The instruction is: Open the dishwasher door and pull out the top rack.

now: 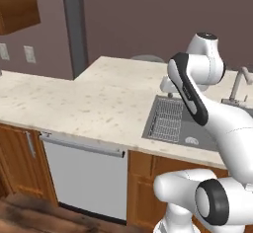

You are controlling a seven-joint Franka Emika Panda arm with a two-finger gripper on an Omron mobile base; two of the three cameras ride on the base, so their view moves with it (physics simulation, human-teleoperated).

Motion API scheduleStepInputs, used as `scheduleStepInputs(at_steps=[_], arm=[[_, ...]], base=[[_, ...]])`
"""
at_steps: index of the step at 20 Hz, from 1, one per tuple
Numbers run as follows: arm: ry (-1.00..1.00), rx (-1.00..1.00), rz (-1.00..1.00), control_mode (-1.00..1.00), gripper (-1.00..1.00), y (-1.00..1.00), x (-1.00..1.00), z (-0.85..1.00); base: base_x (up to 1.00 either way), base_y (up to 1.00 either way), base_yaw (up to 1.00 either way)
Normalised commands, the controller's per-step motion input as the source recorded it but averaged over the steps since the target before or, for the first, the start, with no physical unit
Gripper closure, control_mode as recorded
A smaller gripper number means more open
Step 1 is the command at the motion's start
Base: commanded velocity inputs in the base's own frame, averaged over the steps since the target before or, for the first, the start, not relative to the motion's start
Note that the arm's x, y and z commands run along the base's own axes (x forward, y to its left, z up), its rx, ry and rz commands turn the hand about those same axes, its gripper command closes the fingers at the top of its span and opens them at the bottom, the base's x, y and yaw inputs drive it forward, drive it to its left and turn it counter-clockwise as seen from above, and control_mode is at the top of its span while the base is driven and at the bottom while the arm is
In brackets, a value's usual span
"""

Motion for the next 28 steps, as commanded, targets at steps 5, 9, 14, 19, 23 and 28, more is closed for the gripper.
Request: scheduleStepInputs(at_steps=[5,9,14,19,23,28], arm=[[0.00,0.00,0.00,1.00,-1.00,0.00,0.00,0.00],[0.00,0.00,0.00,1.00,-1.00,0.00,0.00,0.00],[0.00,0.00,0.00,1.00,-1.00,0.00,0.00,0.00],[0.00,0.00,0.00,1.00,-1.00,0.00,0.00,0.00],[0.00,0.00,0.00,1.00,-1.00,0.00,0.00,0.00],[-0.08,-0.39,0.15,-1.00,-1.00,0.83,-0.35,-0.32]], base=[[0.23,-0.14,0.39],[0.23,-0.39,0.32],[0.28,-0.39,0.29],[0.16,-0.32,0.28],[-0.01,-0.01,0.13],[0.00,0.00,0.00]])
